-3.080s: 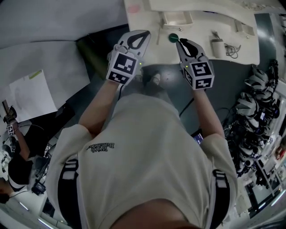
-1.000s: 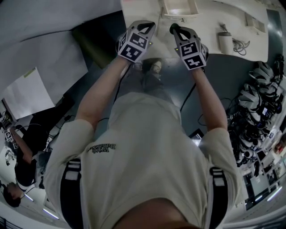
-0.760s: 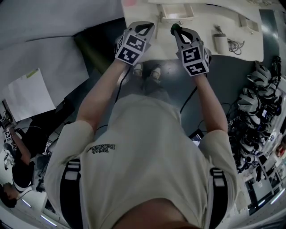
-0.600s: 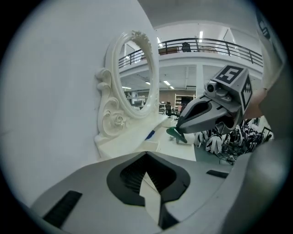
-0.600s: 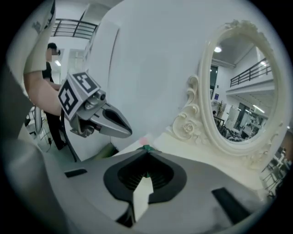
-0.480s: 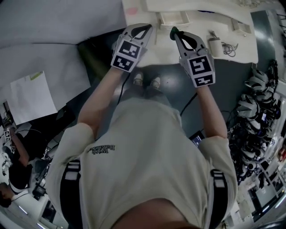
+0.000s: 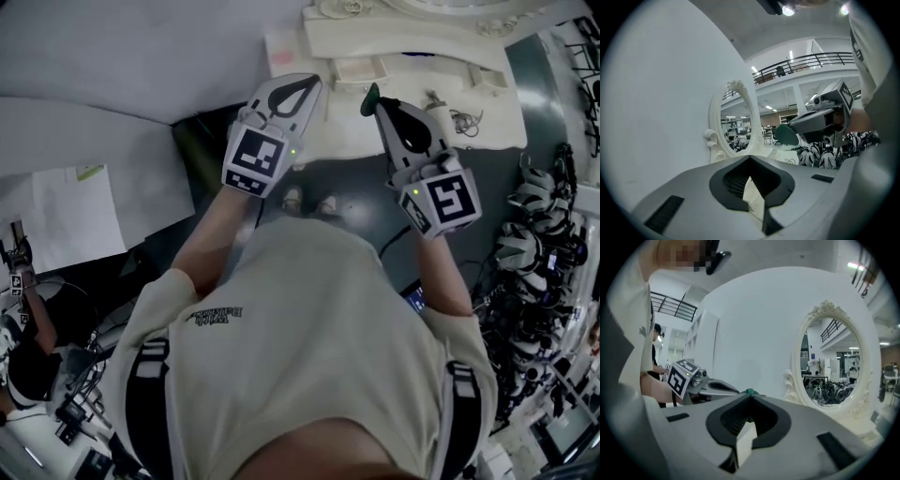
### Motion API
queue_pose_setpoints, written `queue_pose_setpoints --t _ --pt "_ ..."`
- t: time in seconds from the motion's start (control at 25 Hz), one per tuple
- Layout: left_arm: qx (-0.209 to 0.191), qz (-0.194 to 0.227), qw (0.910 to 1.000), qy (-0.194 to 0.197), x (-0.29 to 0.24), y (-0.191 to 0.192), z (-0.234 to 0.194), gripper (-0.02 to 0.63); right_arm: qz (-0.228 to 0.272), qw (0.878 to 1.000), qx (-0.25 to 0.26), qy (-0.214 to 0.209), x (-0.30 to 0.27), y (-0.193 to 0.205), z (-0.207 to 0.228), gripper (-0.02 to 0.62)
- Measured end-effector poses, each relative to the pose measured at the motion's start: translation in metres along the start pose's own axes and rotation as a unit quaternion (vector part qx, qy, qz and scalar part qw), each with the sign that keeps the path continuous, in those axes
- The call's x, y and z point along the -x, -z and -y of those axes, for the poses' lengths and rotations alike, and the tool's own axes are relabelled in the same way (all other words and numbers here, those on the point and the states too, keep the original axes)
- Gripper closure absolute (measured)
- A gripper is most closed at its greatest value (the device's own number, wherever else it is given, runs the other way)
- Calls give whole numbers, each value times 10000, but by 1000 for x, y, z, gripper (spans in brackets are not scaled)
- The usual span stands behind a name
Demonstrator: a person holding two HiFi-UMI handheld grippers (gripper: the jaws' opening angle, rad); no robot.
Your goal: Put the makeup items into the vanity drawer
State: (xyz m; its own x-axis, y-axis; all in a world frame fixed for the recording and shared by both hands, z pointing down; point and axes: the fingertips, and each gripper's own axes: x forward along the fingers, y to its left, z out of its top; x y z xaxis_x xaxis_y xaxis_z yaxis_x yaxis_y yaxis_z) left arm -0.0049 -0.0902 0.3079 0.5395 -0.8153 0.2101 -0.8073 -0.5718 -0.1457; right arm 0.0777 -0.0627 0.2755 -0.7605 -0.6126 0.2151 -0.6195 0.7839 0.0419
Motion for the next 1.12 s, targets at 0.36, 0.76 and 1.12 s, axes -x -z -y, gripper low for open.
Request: queue_pose_setpoints --t 0.36,0.76,1.12 --pt "-309 501 9980 -222 57 -36 18 594 797 9962 -319 172 46 -33 -15 598" --pt "-331 613 9974 -169 63 -44 24 592 889 9950 -398 219 60 -35 -31 598" --pt "-267 426 9987 -111 58 -29 24 594 933 9940 -527 218 59 -31 -28 598"
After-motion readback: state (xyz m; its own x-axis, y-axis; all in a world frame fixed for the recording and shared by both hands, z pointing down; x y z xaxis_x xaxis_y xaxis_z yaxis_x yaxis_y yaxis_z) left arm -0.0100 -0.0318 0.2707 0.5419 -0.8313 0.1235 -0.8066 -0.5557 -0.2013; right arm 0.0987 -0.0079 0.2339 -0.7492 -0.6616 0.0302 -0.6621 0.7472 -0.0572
